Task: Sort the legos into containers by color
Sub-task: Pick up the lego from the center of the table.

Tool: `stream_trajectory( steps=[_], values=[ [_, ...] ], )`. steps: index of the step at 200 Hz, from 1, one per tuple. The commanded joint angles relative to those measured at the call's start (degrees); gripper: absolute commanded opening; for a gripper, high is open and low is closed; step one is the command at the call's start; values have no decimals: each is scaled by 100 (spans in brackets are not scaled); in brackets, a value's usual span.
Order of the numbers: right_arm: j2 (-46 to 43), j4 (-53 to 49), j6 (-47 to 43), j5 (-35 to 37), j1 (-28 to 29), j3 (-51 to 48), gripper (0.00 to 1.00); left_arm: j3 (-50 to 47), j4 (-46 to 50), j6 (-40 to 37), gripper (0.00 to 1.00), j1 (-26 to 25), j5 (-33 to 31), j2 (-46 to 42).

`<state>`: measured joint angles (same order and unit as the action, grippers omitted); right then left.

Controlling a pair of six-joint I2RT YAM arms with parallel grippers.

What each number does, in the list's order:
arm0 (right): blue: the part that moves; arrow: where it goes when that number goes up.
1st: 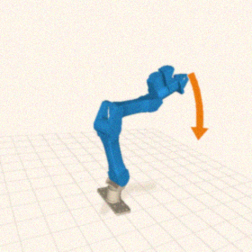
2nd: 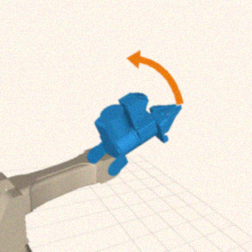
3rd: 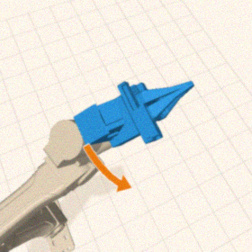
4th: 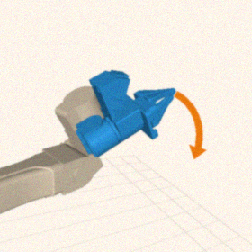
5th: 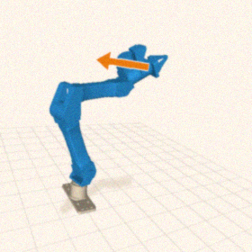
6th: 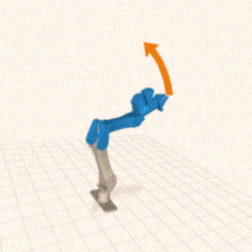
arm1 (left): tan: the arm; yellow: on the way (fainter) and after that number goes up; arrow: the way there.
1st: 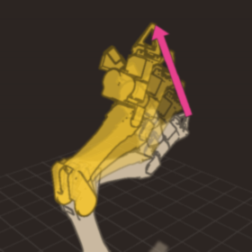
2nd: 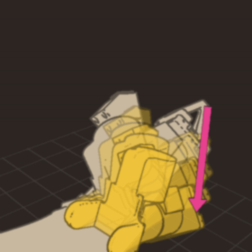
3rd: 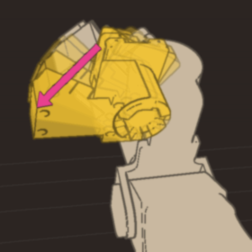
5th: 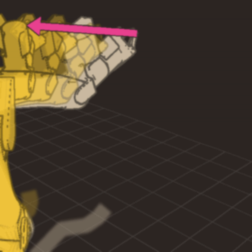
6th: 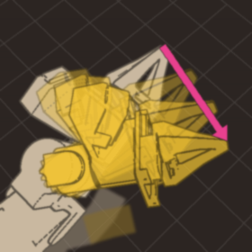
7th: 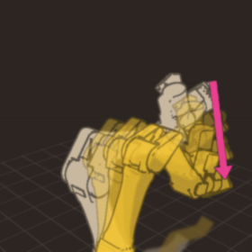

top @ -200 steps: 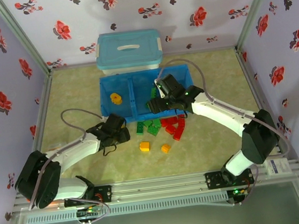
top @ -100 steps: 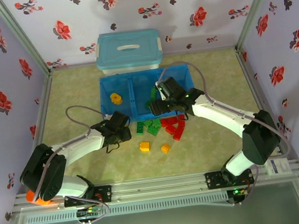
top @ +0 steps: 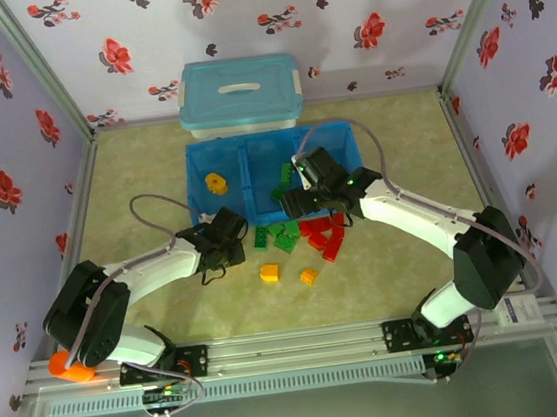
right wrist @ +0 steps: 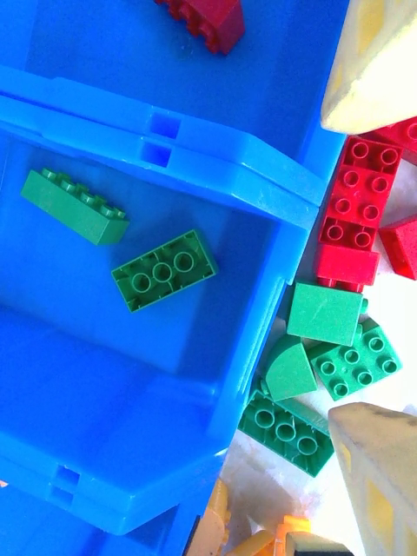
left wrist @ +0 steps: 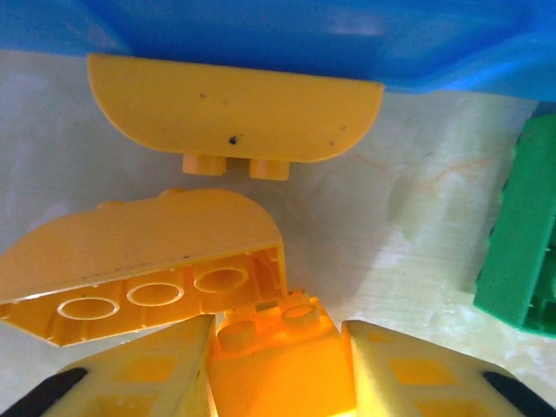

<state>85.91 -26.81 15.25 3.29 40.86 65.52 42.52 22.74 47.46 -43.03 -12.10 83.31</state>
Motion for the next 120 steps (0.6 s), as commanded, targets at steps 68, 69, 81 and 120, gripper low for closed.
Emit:
stream_trajectory(
  steps=[68, 69, 81, 120],
  values=[
    [-434, 70, 31, 215, -34, -194, 81, 495, 844, -117, 32, -277, -485, -730],
    [-439, 70, 31, 215, -34, -200, 81, 503, 850, -120, 32, -277, -486, -738],
    [-484, 70, 55, 238, -35, -218, 81, 617, 884, -170, 32, -286, -492, -960],
    [-652, 168, 182, 208, -34, -372, 81, 1052, 780, -527, 33, 16, -559, -1170]
  ],
)
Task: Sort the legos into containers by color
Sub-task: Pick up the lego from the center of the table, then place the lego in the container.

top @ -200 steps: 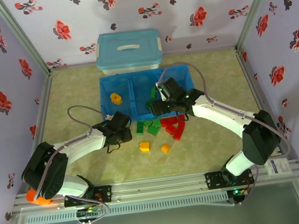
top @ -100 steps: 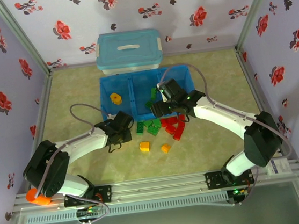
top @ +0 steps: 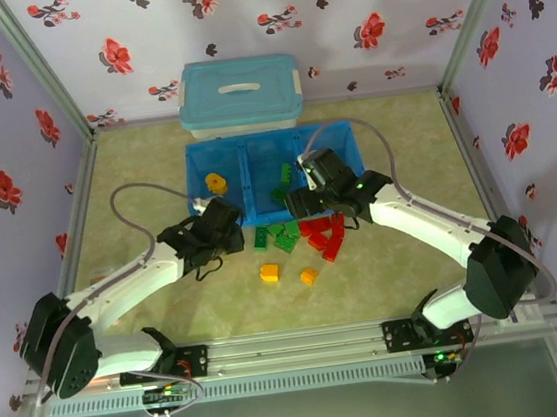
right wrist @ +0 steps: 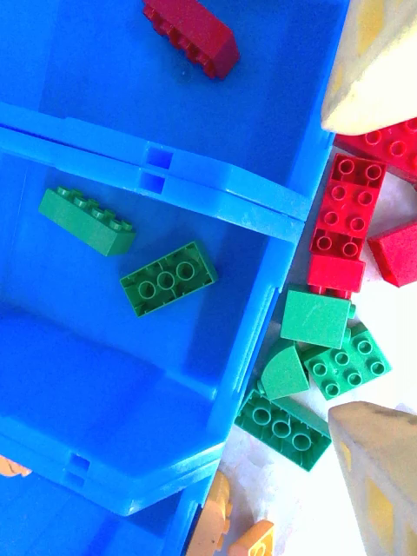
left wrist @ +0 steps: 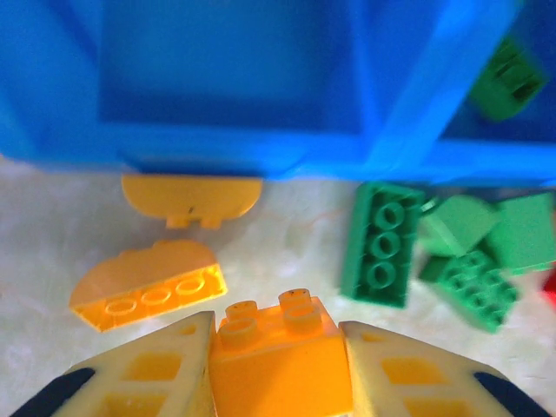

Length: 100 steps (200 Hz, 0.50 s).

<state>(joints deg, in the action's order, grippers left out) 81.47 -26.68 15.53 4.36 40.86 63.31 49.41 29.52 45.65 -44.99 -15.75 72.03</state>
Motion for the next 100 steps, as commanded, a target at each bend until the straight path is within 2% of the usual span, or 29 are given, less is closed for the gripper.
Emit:
stream_trajectory(
  steps=[1, 61, 100],
  values=[
    [-210, 159, 157, 101, -34, -156, 81, 383, 105, -354, 33, 233, -193, -28],
    [-613, 162, 293, 135, -38, -530, 81, 1484, -77, -1013, 32, 1061, 187, 949],
    [-853, 51, 281, 230, -34, -671, 81, 2087, -85, -1239, 33, 1365, 274, 1675]
  ],
)
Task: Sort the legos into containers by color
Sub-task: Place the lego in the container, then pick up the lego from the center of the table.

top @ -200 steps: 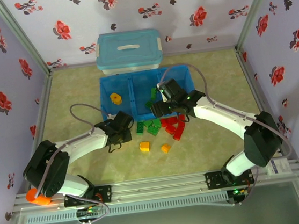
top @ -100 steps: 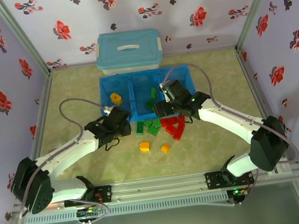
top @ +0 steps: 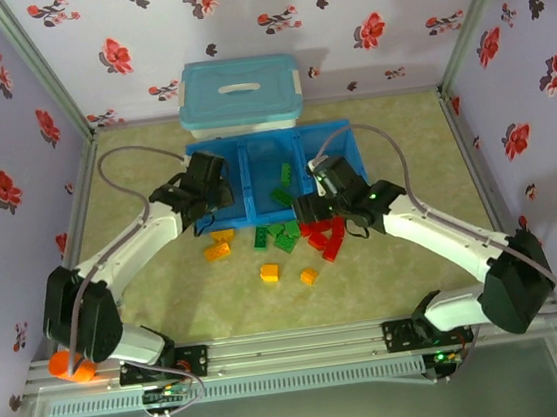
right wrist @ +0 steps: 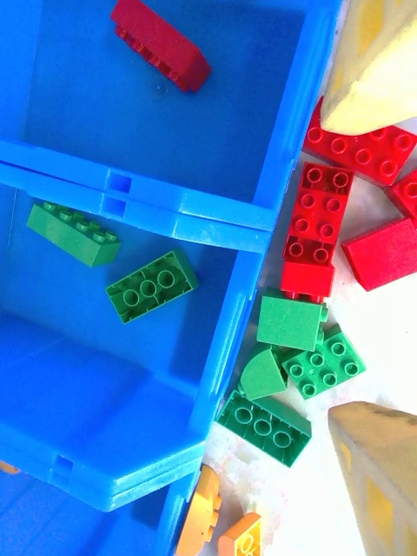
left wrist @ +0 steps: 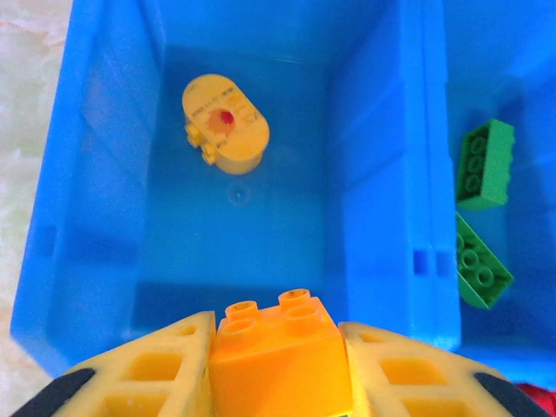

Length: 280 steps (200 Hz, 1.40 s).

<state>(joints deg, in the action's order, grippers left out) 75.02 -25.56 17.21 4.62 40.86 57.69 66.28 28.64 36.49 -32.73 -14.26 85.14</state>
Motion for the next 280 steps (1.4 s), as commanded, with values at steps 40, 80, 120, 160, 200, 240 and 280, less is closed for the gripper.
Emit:
stream_trajectory(
  steps=[40, 80, 120, 160, 200, 240, 280],
  values=[
    [-345, -134, 81, 261, -34, -122, 82, 849, 157, -446, 54, 319, 207, 838],
    [-406, -169, 72, 264, -34, -100, 82, 828, 295, -417, 84, 320, 139, 576],
    [-399, -133, 98, 238, -34, -183, 83, -35, 217, -207, 84, 242, 101, -111],
    [-305, 2, 142, 172, -34, -249, 84, -1554, -517, 99, 85, 170, 628, -743],
    [-138, 59, 184, 91, -34, -214, 84, -2432, -1248, 239, 84, 153, 1120, -1015],
    [-216, 53, 229, 88, -39, -284, 84, -2526, -1297, 104, 84, 153, 996, -833],
    [-427, -39, 225, 236, -34, -433, 84, -2523, -1268, 79, 83, 89, 1005, -579]
  ],
)
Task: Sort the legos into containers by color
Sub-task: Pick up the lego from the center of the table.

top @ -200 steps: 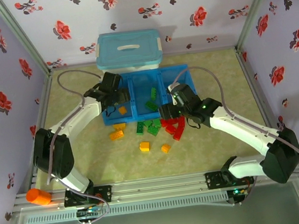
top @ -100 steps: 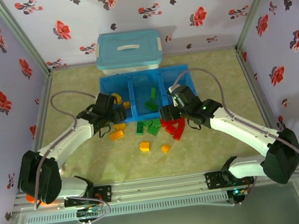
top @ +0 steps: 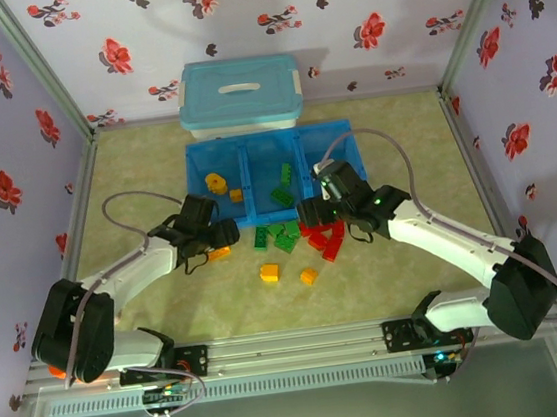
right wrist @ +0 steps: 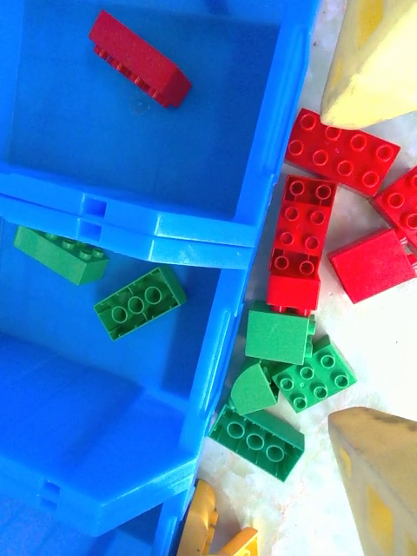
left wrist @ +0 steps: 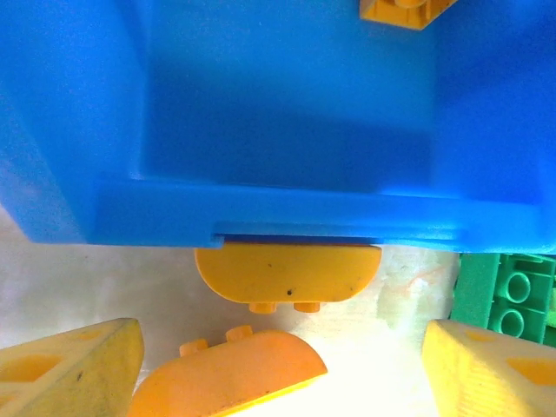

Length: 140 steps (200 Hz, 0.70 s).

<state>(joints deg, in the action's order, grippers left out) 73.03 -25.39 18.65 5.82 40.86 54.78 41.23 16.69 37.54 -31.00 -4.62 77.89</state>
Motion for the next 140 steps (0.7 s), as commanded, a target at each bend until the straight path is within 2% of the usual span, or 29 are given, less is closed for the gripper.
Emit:
stream_trajectory(
  steps=[1, 53, 140],
  values=[
    [-241, -55, 83, 114, -34, -143, 84, -19, -67, -26, 83, -87, 32, 151],
    [-295, -45, 121, 113, -34, -245, 84, 38, 106, 1, 82, -419, -136, 223],
    [-232, -6, 97, 122, -34, -267, 84, 166, 406, 499, 81, -1472, -272, 148]
  ],
)
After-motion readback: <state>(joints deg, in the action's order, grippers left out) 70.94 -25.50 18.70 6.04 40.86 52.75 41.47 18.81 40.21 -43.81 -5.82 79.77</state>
